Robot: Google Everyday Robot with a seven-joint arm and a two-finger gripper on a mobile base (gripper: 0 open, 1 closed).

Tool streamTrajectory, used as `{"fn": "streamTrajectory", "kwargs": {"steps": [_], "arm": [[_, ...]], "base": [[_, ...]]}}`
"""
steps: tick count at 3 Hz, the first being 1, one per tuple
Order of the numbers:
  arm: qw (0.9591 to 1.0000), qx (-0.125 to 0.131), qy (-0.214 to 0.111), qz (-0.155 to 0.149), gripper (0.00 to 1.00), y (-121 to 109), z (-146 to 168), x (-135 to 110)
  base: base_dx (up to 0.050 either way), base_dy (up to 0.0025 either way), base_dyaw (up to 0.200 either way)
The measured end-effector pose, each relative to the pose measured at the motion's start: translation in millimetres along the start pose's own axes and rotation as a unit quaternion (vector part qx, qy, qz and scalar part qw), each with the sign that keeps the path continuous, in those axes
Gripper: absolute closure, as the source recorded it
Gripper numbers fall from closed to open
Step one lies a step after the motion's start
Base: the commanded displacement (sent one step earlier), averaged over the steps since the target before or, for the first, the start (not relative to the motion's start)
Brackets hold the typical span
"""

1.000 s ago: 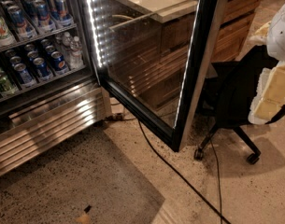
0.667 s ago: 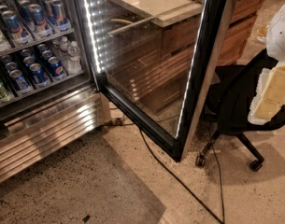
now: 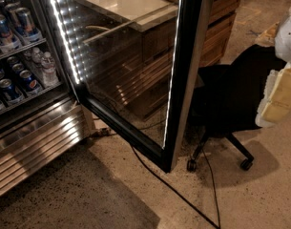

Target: Close right fridge door

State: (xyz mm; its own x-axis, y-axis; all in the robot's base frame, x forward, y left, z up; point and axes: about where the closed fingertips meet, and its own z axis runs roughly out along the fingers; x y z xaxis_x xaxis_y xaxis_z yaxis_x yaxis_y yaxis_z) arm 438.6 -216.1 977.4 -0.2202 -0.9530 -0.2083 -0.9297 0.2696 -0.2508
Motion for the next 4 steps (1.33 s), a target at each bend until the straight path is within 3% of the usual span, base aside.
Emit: {"fn": "streamTrajectory", "kwargs": {"steps": [1,3,4], "arm": [[1.0,0.0,0.0,0.0,0.0,0.0,0.0,0.0],[1.0,0.003,0.002,0.007,0.43,-6.6,-0.5,3.1],[0.9999,0.002,0.012,0.012,0.66,-37.9,2.1,0.4]], "base": [[0.0,0.0,0.0],[0.0,0.0,0.0],[0.0,0.0,0.0]]}}
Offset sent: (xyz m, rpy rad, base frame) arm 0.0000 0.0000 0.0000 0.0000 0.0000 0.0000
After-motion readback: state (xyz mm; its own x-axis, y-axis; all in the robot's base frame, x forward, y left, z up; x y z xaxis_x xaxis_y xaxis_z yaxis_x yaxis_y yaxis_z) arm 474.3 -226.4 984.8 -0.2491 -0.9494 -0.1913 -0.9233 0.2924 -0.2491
